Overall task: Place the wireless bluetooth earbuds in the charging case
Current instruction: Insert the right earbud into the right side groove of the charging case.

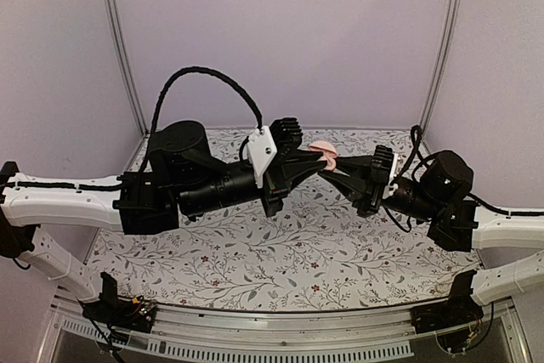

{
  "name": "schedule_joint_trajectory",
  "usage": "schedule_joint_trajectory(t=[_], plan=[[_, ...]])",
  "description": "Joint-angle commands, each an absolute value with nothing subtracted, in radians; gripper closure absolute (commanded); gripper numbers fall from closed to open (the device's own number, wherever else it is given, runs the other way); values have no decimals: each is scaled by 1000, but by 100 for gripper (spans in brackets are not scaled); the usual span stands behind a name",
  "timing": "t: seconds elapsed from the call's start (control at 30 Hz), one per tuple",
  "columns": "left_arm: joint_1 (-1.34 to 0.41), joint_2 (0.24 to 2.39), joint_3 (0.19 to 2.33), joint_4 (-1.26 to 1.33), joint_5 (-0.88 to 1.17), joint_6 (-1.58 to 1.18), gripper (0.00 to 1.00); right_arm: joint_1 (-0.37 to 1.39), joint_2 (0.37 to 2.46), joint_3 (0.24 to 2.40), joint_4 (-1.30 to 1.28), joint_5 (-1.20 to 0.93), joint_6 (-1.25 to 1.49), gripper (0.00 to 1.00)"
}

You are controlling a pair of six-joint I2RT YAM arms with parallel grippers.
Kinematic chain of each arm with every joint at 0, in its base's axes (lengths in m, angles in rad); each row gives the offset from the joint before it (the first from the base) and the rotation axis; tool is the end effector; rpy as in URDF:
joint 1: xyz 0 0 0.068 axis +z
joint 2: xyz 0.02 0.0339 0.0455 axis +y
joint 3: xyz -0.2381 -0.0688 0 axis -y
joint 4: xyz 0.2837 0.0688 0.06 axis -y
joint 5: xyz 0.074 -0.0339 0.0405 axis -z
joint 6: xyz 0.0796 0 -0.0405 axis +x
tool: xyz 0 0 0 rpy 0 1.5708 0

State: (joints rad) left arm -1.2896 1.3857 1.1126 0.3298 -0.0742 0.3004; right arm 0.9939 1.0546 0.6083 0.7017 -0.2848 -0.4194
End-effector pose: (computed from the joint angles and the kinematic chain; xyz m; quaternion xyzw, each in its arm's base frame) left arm 0.1219 -0.4006 0.3375 0.4710 0.4999 -0.3224 0.6514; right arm 0.1611 0.2886 0.2902 -0.4783 0.3873 0.3051 0.7267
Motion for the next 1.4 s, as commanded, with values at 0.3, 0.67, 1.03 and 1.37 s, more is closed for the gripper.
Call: schedule_joint_trajectory(t=[0.3, 0.67, 1.03, 1.37], plan=[[-1299, 1376, 1120, 263, -37, 306, 100, 1032, 1038, 603, 719, -257, -506, 100], [-1300, 1334, 1115, 260, -50, 341, 100, 1031, 1039, 601, 721, -245, -504, 100], [-1299, 1325, 1111, 249, -54, 344, 100, 1031, 1048, 603, 729, -221, -472, 100], [-1300, 1323, 1105, 245, -55, 338, 100, 1031, 1042, 601, 745, -207, -447, 100]])
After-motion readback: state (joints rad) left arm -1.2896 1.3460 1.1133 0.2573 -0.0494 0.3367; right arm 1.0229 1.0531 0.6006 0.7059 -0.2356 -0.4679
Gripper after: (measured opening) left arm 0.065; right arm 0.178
